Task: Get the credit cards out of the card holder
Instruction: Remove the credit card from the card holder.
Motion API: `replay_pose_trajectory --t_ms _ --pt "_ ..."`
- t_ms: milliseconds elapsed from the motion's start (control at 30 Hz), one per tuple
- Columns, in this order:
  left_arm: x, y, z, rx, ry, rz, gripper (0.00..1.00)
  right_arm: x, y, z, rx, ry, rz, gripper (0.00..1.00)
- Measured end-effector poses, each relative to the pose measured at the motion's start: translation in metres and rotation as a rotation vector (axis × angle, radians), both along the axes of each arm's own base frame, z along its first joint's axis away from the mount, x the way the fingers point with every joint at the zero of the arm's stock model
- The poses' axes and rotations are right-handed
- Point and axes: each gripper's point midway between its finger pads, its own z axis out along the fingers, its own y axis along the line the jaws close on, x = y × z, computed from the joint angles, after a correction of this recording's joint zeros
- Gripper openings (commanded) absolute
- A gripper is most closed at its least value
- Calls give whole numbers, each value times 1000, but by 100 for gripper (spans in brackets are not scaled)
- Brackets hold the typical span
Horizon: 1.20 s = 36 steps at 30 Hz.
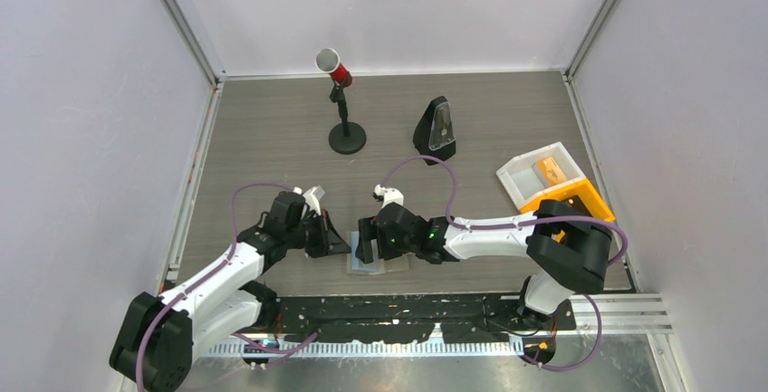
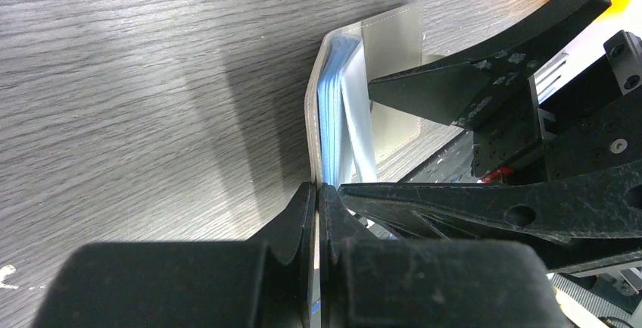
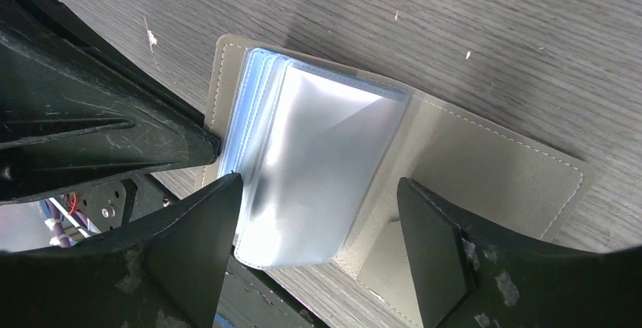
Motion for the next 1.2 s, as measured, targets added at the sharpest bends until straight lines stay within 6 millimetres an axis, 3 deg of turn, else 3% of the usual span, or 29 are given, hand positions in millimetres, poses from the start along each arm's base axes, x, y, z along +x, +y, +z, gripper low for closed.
replay_pose_trajectory --t_ms 167,567,933,1200 --pt "0 0 0 0 4 1 0 0 1 1 5 8 -5 84" --pt "0 0 0 -2 12 14 0 2 -3 0 -36 2 -31 71" --pt "1 1 -5 14 24 19 0 6 -30 17 -78 -49 -87 70" --pt "1 2 -9 31 34 7 0 10 -63 23 -161 -102 -139 70"
